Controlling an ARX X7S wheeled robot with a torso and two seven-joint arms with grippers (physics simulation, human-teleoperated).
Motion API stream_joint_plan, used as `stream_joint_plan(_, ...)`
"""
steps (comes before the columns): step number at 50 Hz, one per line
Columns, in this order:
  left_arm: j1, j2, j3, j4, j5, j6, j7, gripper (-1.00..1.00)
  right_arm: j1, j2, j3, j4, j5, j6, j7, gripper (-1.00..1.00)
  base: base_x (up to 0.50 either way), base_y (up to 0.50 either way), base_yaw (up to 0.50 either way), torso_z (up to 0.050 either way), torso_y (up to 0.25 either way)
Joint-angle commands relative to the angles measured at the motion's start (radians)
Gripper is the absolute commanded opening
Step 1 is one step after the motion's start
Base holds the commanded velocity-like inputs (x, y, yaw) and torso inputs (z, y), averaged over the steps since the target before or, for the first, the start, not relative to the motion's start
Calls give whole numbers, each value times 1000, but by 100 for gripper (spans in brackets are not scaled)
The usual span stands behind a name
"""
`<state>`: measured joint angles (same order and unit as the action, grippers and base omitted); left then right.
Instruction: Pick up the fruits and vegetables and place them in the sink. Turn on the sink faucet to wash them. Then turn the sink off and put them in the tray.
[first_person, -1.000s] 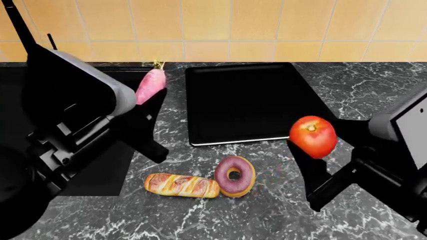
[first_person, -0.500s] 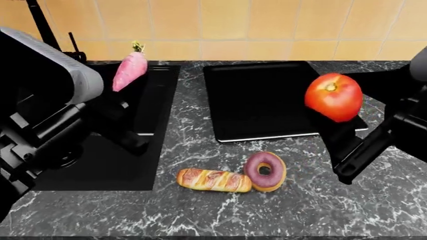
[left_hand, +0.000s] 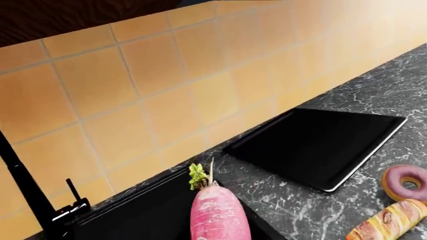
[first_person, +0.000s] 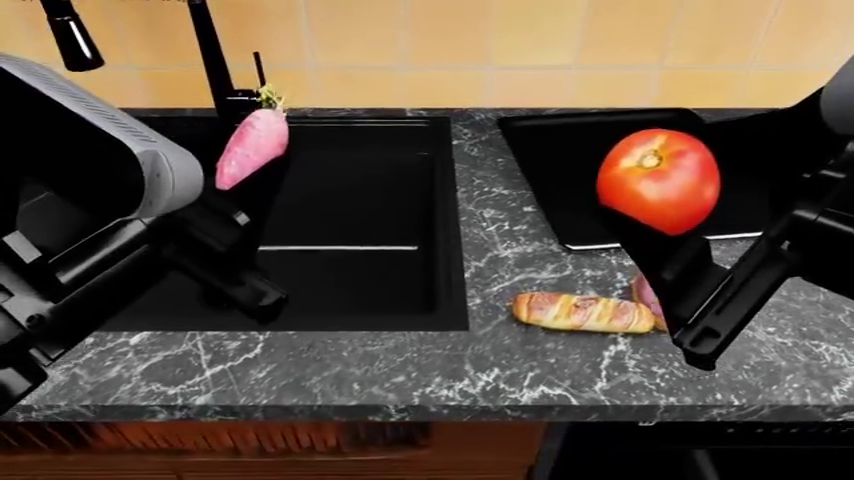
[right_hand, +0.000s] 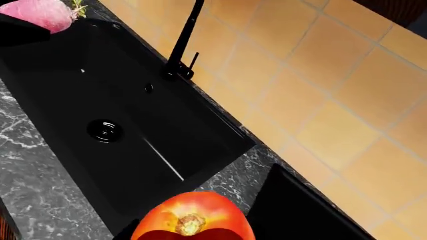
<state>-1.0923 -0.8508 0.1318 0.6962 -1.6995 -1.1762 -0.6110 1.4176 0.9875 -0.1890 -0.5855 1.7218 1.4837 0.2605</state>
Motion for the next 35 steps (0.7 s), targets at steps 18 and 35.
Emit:
stream_joint_plan(18,-22,-6,41,-26,4,1,-39,-100,76,7,-74,20,-114,-23,-89,-100,-61,500,0,0,0)
stream_joint_plan(35,-47,-29,48,-70,38,-4,-30,-100,116,10,-116,40,-123,-31,-117,-100,-5,500,0,0,0)
